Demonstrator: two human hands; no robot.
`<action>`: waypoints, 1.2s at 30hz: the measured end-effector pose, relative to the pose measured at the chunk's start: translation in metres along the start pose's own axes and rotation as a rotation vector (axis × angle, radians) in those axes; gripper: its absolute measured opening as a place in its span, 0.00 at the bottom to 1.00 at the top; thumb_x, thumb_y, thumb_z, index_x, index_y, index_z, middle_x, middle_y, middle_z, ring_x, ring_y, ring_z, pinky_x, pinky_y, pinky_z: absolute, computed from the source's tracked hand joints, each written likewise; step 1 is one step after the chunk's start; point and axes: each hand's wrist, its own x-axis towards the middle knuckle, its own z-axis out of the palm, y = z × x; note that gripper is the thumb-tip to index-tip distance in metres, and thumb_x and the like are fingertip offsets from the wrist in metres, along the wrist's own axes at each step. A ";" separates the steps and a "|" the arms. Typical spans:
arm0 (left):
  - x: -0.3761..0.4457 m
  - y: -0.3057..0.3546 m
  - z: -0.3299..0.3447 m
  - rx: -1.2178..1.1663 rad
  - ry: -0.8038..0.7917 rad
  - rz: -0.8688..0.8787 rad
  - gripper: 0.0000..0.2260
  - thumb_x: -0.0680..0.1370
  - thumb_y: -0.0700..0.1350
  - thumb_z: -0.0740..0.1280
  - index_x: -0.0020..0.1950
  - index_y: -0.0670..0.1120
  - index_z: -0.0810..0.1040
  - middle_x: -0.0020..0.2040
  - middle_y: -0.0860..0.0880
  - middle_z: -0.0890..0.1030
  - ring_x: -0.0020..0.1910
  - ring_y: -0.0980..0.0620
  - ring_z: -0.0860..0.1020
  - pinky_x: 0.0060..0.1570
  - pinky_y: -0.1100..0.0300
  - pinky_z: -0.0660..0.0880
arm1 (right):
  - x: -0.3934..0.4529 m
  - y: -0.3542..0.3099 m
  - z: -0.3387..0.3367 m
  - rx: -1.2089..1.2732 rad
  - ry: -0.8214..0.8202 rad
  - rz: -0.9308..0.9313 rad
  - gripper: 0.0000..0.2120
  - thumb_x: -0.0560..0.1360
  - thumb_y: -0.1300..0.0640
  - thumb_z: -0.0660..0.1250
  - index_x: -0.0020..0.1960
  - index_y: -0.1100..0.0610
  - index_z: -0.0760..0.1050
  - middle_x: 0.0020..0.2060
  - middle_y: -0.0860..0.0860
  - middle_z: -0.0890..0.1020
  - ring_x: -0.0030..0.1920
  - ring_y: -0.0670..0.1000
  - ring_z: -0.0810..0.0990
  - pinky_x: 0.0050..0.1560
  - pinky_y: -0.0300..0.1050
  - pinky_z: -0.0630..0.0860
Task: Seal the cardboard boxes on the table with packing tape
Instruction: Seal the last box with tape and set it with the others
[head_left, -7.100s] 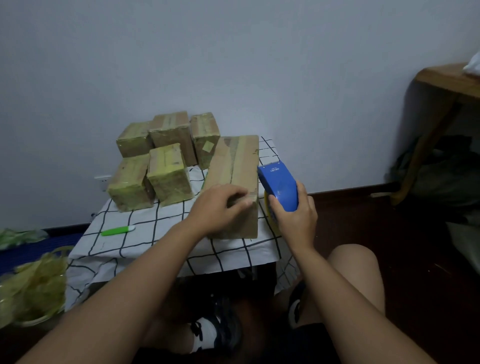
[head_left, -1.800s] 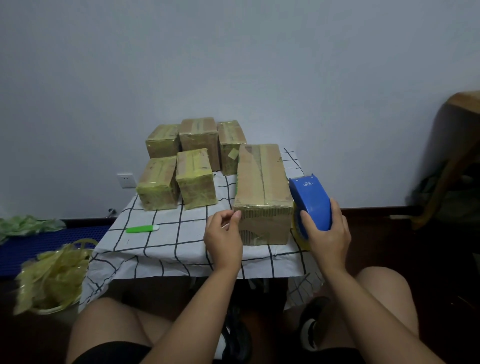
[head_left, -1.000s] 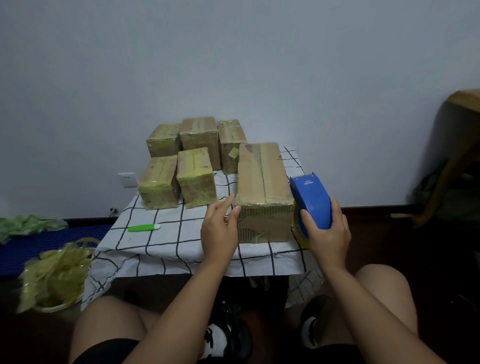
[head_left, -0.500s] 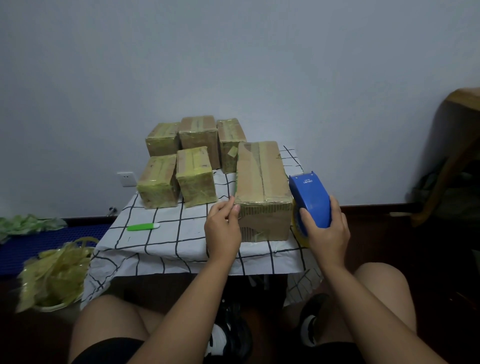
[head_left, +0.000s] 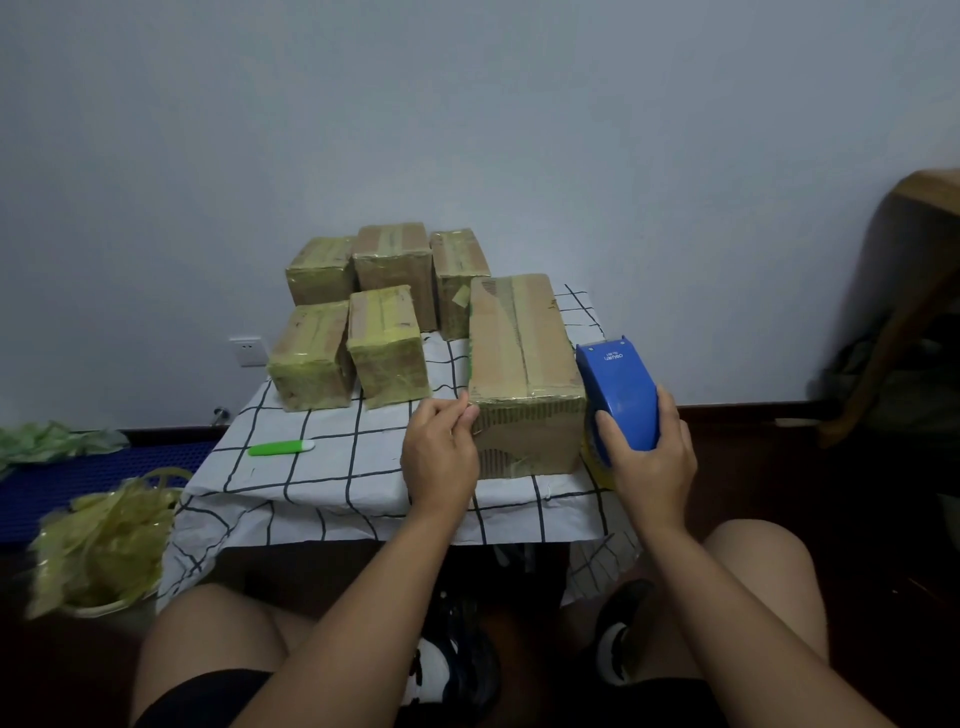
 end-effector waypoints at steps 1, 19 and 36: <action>0.002 -0.001 -0.002 0.009 0.001 -0.005 0.08 0.79 0.41 0.69 0.56 0.43 0.84 0.44 0.54 0.76 0.43 0.54 0.75 0.38 0.60 0.70 | 0.000 0.000 0.000 0.001 -0.004 0.002 0.34 0.73 0.47 0.74 0.76 0.50 0.66 0.55 0.51 0.73 0.51 0.50 0.73 0.49 0.44 0.69; 0.037 -0.017 -0.021 0.155 -0.173 0.303 0.05 0.76 0.39 0.71 0.51 0.42 0.84 0.46 0.47 0.78 0.48 0.45 0.76 0.44 0.56 0.70 | -0.001 0.003 -0.003 0.036 -0.013 -0.011 0.34 0.73 0.47 0.74 0.76 0.48 0.65 0.55 0.51 0.73 0.52 0.50 0.75 0.51 0.48 0.75; 0.050 -0.016 -0.015 0.196 -0.318 0.458 0.06 0.76 0.44 0.67 0.47 0.43 0.82 0.47 0.48 0.78 0.49 0.47 0.73 0.49 0.49 0.71 | 0.000 0.005 -0.001 0.035 -0.007 -0.003 0.36 0.73 0.46 0.75 0.77 0.50 0.65 0.56 0.51 0.73 0.52 0.49 0.74 0.51 0.46 0.74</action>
